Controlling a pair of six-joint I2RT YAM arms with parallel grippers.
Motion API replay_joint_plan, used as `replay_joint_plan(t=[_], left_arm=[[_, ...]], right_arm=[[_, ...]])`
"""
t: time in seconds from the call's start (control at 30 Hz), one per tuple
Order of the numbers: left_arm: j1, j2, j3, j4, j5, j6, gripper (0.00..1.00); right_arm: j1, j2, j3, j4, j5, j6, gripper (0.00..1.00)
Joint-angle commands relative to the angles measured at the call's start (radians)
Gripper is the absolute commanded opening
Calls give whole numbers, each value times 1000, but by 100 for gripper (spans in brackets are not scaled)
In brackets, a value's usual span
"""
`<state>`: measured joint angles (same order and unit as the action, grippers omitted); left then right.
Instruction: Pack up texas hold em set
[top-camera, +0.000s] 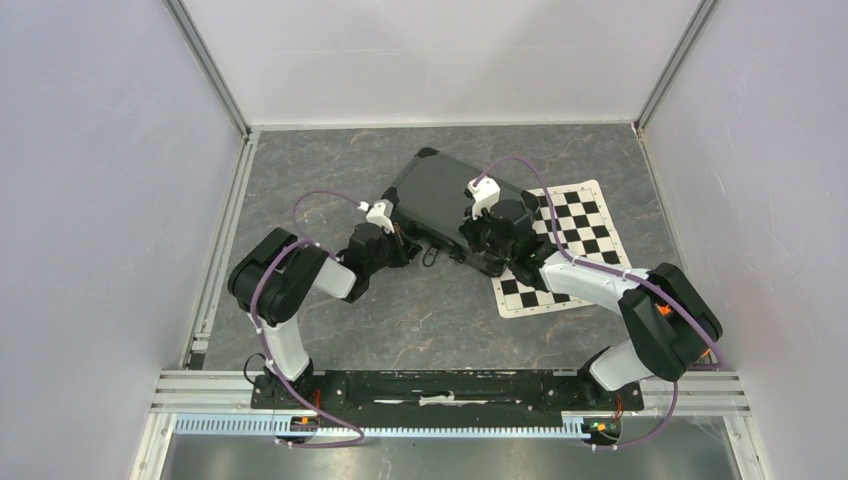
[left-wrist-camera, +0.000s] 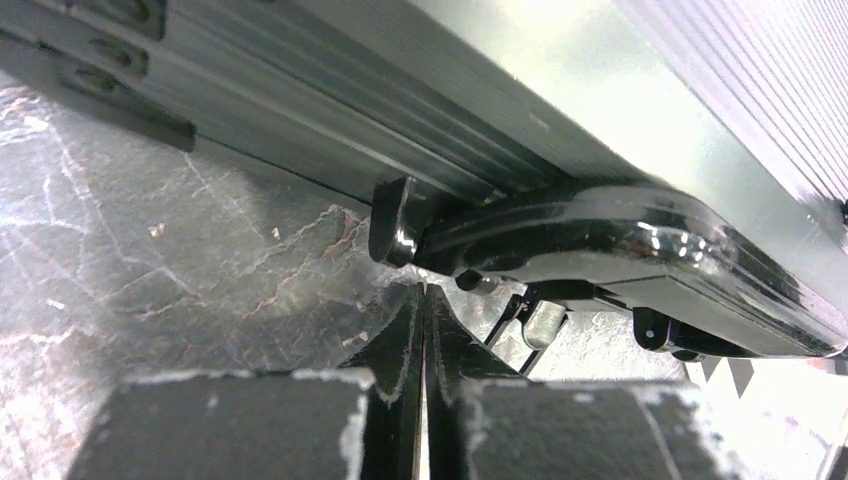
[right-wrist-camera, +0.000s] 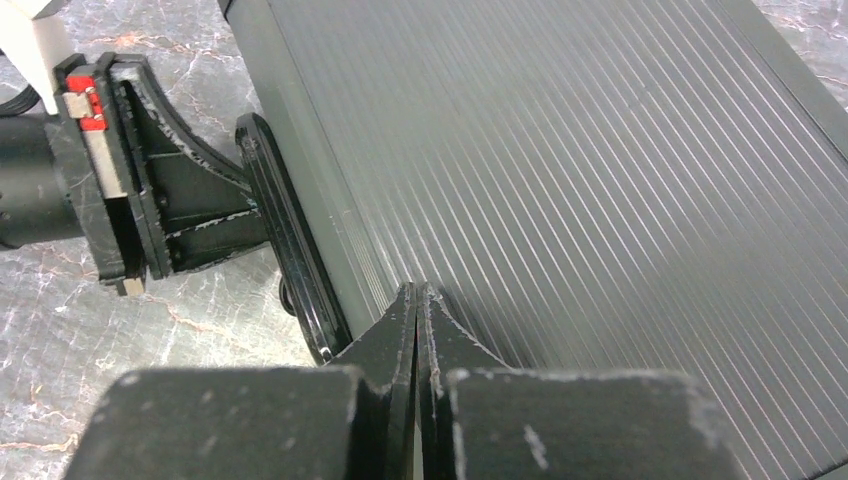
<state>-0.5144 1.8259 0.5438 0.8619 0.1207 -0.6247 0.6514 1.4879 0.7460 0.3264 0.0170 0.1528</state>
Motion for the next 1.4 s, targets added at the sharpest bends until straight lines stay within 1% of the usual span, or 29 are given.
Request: replay_joint_plan(t=[0.0,0.03,0.17,0.3,0.5,0.73,0.93,0.97,1.0,1.07,1.27,1.37], left_arm=[[14,35,55,-105,142,62,2],[13,39,61,-121,175,66,2],[14,29,44,-153,234,76,2],[13,60,88,-217,334,77,2],[12,33,61,-179,320,66,2],[13,40,82,-130,314,34,2],[12,-4,114,-177,315,45,2],[12,-9,117,-185,314,46,2],[12,-13,118,-188,314,45,2],[13,-20,119,-188,315,42,2],[13,-48,127,-204,316,45,2],[12,-61,127,-204,322,40,2]], right_arm=[[10,39,-36,-129,-69,3,0],[10,39,-36,-127,-71,3,0],[10,44,-39,-124,-78,3,0],[9,40,-39,-121,-86,6,0],[10,40,-43,-115,-94,7,0],[10,39,-48,-107,-104,10,0],[10,41,-47,-107,-131,-7,1],[10,46,-43,-108,-148,-15,5],[11,54,-38,-109,-171,-29,14],[16,74,-19,-132,-197,-49,28],[68,102,36,-203,-129,-117,53],[88,104,49,-214,-117,-140,63]])
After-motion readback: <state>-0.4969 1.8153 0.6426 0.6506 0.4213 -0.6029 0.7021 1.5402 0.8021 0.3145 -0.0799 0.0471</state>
